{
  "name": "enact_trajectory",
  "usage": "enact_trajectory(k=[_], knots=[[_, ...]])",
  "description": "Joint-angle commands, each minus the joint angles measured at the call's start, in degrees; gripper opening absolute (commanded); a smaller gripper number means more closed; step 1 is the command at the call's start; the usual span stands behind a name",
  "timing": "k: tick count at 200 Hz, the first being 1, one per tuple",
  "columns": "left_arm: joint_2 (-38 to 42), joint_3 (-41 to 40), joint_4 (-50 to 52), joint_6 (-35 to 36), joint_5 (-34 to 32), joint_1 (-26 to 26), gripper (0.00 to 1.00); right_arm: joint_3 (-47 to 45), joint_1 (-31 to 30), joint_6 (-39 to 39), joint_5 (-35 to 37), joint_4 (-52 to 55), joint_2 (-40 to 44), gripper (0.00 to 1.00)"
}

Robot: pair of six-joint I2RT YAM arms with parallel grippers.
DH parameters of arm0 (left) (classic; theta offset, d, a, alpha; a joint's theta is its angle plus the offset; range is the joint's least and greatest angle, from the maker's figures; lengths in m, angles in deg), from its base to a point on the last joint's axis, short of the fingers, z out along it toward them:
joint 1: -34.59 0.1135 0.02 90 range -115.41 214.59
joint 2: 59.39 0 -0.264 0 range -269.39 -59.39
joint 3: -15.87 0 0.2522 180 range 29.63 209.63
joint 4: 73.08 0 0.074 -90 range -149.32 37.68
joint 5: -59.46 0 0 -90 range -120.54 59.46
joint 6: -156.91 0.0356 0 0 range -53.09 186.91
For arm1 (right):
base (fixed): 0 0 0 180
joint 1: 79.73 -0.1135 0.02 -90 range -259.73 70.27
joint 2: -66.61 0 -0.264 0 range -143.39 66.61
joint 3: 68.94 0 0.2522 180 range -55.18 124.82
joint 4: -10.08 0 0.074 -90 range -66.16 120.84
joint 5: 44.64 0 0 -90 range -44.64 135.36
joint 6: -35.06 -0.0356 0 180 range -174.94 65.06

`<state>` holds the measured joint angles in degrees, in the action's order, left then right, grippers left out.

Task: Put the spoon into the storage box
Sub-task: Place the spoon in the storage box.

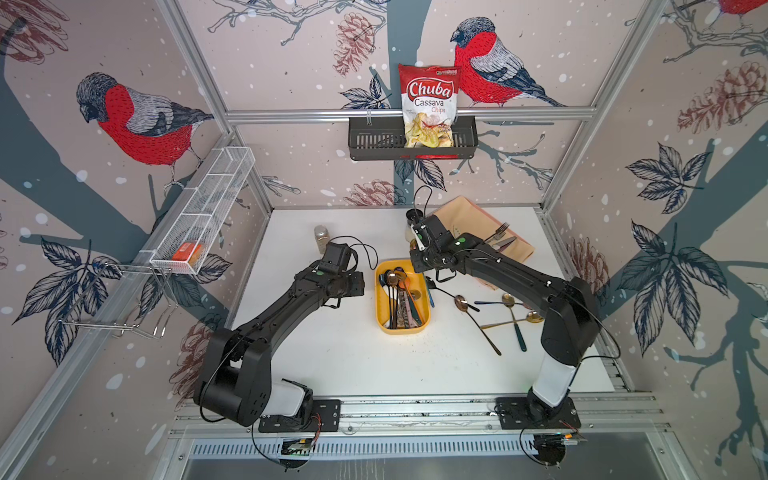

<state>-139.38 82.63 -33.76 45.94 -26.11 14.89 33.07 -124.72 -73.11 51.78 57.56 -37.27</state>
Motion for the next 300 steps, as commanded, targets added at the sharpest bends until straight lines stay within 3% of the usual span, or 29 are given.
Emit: enact_trajectory(k=[1,168,300], knots=[[0.31,0.01,-0.87,0.43,0.45,0.10,0.58,-0.65,-0.77,-2.81,-2.22,-0.68,-0.65,0.08],[-0.18,-0.46,-1.13,0.36,0.93,0.18,0.58,-5.76,-2.37,-6.01,-7.67,-4.31,-6.55,0.08],[0.10,-0.53,-0.77,0.07,0.70,0.18,0.58,-0.55,-2.34,-4.87,-9.36,-2.23,-13.80,0.16]])
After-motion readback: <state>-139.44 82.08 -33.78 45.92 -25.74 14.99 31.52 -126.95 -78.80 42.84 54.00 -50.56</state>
